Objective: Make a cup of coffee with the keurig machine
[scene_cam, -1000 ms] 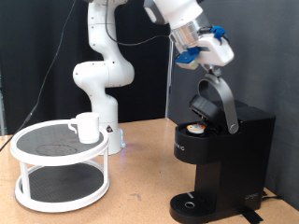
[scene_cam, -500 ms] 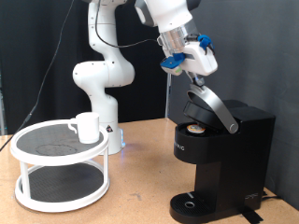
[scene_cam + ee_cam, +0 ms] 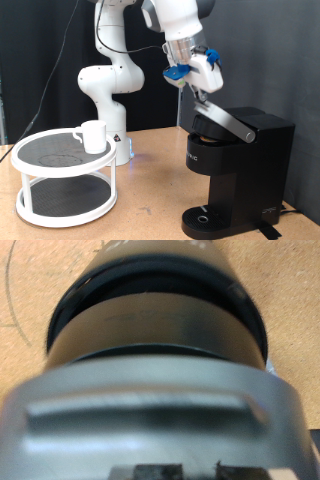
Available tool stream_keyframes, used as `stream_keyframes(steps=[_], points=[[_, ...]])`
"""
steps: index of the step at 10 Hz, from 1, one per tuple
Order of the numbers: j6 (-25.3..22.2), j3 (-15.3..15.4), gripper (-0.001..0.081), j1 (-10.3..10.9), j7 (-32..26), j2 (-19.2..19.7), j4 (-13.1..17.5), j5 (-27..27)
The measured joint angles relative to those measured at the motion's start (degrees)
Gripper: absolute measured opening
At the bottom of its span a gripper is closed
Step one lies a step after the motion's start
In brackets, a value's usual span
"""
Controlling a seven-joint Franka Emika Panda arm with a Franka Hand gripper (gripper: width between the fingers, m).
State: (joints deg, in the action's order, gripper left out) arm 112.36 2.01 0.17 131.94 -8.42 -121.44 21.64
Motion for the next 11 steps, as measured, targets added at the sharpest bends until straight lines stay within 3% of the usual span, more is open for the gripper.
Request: stream_keyframes(steps=[2, 4, 9, 11], points=[[1.64, 0.84, 0.0, 0.08, 0.73, 1.4, -2.17, -0.01], [6.13, 1.93, 0.0, 0.14, 1.32, 3.03, -4.67, 0.0], [8.14, 2.29, 0.0, 0.14, 1.03, 3.2, -5.05, 0.41], [10.44, 2.43, 0.0, 0.3, -2.34, 2.35, -6.5, 3.35]])
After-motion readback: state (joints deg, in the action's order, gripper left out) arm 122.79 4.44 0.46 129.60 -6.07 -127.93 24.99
